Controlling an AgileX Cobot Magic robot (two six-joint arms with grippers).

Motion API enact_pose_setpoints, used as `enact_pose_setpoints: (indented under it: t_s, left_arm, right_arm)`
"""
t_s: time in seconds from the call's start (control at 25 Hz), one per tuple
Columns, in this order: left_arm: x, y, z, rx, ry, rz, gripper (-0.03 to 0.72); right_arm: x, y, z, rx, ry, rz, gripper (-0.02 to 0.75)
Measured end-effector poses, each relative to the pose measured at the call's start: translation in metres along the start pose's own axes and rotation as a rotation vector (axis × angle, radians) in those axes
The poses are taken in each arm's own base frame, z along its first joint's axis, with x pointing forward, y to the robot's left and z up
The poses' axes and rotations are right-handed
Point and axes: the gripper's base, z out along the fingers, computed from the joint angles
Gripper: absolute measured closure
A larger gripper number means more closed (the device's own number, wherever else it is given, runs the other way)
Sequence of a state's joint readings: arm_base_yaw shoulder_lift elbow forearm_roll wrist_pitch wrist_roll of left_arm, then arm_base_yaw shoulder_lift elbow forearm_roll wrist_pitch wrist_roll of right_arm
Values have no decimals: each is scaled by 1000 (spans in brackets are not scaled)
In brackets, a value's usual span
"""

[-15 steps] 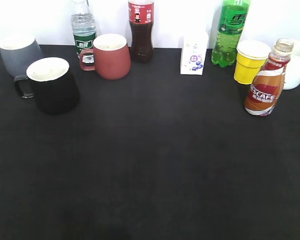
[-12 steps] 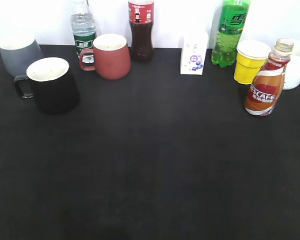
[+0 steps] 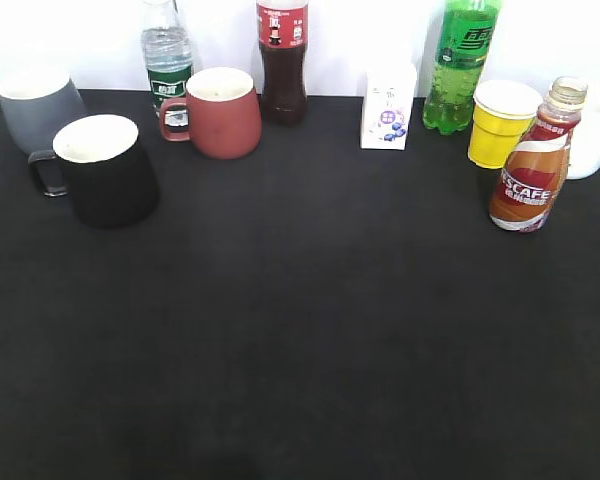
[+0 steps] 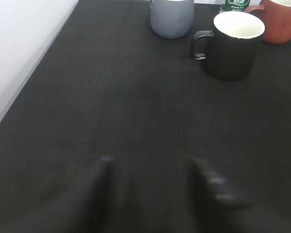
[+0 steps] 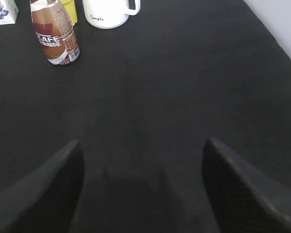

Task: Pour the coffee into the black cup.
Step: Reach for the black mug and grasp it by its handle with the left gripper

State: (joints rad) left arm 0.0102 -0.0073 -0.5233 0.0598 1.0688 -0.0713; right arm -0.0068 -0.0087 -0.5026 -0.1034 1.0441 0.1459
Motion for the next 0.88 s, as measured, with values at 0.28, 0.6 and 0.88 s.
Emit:
enact_pose_setpoints:
  t_s: [0.28, 0.6, 0.88]
  left_arm:
    - [-49, -5, 24, 24, -139, 1, 106]
    - [-71, -25, 173, 112, -298, -51, 106]
    - [-28, -51, 247, 187, -244, -18, 106]
  right_arm:
    - [0, 0, 0, 0, 0, 0, 148]
    - [0, 0, 0, 0, 0, 0, 148]
    - [0, 0, 0, 0, 0, 0, 148]
